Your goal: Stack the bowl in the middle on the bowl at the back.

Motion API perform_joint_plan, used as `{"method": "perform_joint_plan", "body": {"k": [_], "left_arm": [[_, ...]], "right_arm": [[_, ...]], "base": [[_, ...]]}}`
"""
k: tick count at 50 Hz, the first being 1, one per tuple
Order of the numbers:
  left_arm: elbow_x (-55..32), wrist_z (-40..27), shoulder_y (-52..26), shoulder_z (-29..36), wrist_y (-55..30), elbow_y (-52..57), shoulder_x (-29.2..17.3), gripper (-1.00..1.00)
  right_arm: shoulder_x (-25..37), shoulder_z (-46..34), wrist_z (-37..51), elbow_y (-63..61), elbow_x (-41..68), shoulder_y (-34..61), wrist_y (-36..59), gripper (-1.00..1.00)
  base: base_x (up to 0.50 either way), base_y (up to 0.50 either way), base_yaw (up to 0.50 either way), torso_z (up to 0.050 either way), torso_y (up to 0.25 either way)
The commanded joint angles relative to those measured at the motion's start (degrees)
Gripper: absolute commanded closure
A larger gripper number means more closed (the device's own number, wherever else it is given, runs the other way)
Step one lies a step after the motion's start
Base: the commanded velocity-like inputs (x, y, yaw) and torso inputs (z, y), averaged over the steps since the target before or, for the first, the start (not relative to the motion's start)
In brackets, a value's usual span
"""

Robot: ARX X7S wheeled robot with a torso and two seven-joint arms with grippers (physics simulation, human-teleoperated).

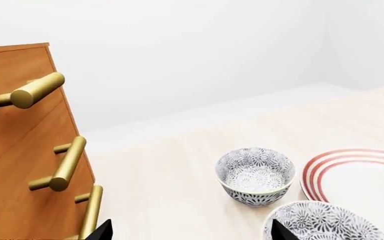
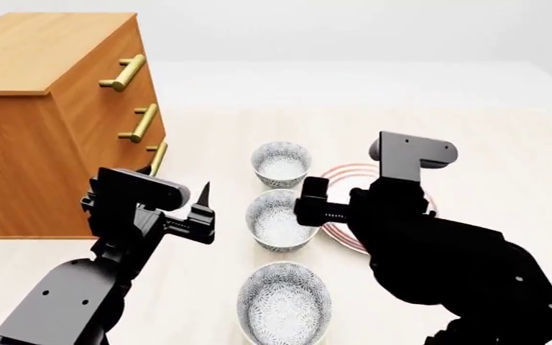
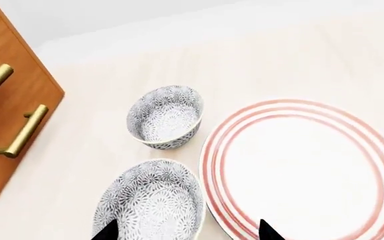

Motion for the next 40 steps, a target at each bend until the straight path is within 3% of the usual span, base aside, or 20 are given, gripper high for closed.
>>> {"method": "perform_joint_plan", "body": {"k": [1,15,40], "left_arm": [[-0.47,-0.1,0.2,-0.37,0.21,-0.17,-0.14,-1.0],[-1.28,-0.07,0.38,-1.01,0.61,-0.39,-0.22,-1.0],[-1.63,-0.19,0.45,-1.21,1.76,-2.42,-0.56,-1.0]], "right_arm": [[0.59,-1.88,7.9,3.79,6.16,0.23,-0.77,-1.0],[0.02,-2.95,16.12,5.61,14.61,-0.64,-1.67,-1.0],[2.79,-9.57,8.8,9.25,8.82,-1.0,-10.34,-1.0]], "base": [[0.0,0.0,0.0,0.0,0.0],[0.0,0.0,0.0,0.0,0.0],[0.0,0.0,0.0,0.0,0.0]]}}
